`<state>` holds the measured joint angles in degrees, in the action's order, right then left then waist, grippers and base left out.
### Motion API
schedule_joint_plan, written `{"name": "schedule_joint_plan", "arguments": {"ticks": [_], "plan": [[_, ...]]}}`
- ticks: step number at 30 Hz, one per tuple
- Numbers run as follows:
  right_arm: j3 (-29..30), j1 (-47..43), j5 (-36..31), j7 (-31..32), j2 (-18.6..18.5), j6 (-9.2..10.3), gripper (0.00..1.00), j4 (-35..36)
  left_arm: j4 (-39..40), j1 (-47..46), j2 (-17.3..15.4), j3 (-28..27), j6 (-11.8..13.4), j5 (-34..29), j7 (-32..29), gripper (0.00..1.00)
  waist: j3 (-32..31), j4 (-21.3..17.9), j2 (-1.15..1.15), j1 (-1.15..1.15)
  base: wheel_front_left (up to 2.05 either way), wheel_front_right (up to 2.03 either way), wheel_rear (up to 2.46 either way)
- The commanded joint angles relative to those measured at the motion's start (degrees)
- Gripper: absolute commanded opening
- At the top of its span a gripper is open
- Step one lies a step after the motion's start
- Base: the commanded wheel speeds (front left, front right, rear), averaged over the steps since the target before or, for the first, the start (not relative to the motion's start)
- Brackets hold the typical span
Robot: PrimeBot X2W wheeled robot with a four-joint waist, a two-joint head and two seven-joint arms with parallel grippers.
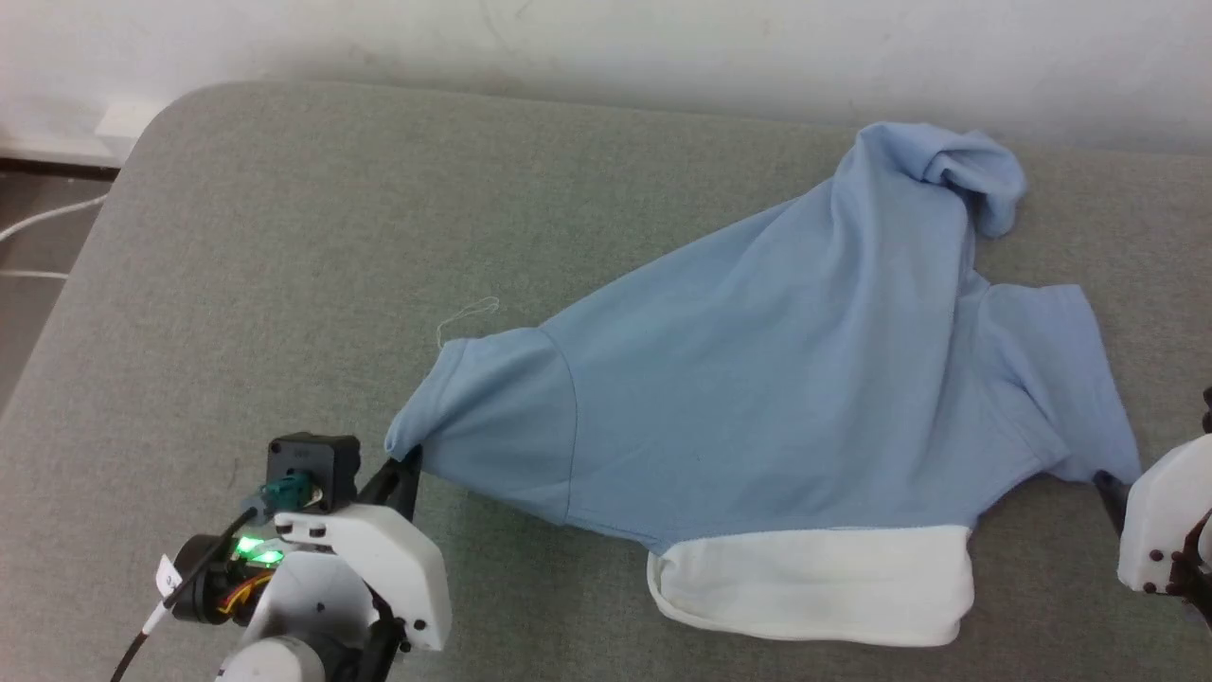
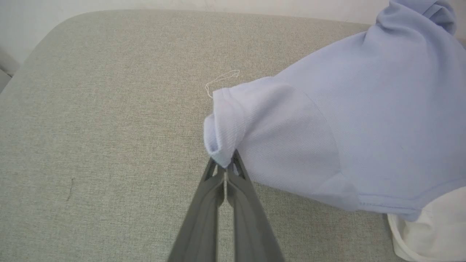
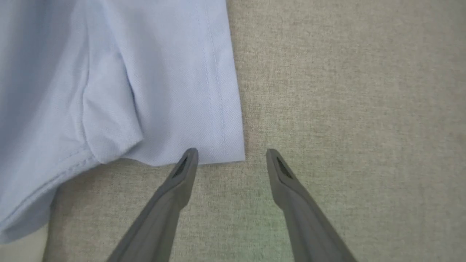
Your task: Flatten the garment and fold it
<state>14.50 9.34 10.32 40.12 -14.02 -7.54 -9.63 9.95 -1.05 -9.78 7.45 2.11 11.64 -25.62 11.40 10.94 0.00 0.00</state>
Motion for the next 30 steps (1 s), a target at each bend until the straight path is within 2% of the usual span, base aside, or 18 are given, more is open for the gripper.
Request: {"name": "schedule_joint_plan", "arguments": {"ticks": [1,10,11,12,13,22,26,30], "plan": [[0.07,0.69,-0.77,0.59,-0.28,0.05,1.00,-0.78,0.38,-0.23,0.12,0.17,-0.10,0.19,0.42,0.00,1.01,0.96,0.00,0.00,0.00,0.00,0.00],[-1.76,2.63,-3.09,0.72,0.06,0.05,1.00,-7.74,-0.40,-1.35,0.59,1.67,-0.76,0.61,1.59,0.00,2.90,2.48,0.00,0.00,0.00,0.00,0.00],[-2.25,2.40,-3.03,0.88,0.00,0.05,0.80,-8.28,-0.63,-1.38,0.53,1.63,-0.77,0.68,1.75,0.00,2.92,2.51,0.00,0.00,0.00,0.00,0.00],[-2.69,2.17,-3.03,0.87,-0.18,0.05,0.17,-8.67,-0.85,-1.45,0.46,1.50,-0.78,0.82,1.89,0.00,2.88,2.52,0.00,0.00,0.00,0.00,0.00],[-3.13,1.91,-3.01,0.80,-0.41,0.05,0.00,-9.00,-1.05,-1.56,0.32,1.32,-0.79,0.94,2.05,0.00,2.79,2.54,0.00,0.00,0.00,0.00,0.00],[-2.84,1.59,-0.38,-4.98,-2.79,0.05,0.00,-7.09,-2.00,-1.92,-0.98,-0.09,-0.83,1.56,4.22,0.00,-1.43,0.71,0.00,0.00,0.00,0.00,0.00],[-2.39,1.99,3.98,-8.05,-3.83,0.05,0.00,-3.28,-1.04,-2.23,-0.83,-1.46,-0.60,2.81,6.28,0.00,-4.28,-0.89,0.00,0.00,0.00,0.00,0.00],[-2.93,2.98,7.60,-9.27,-6.76,0.05,0.00,2.12,1.65,-3.11,-1.47,-3.72,0.41,3.23,7.69,0.00,-6.62,-2.71,0.00,0.00,0.00,0.00,0.00]]}}
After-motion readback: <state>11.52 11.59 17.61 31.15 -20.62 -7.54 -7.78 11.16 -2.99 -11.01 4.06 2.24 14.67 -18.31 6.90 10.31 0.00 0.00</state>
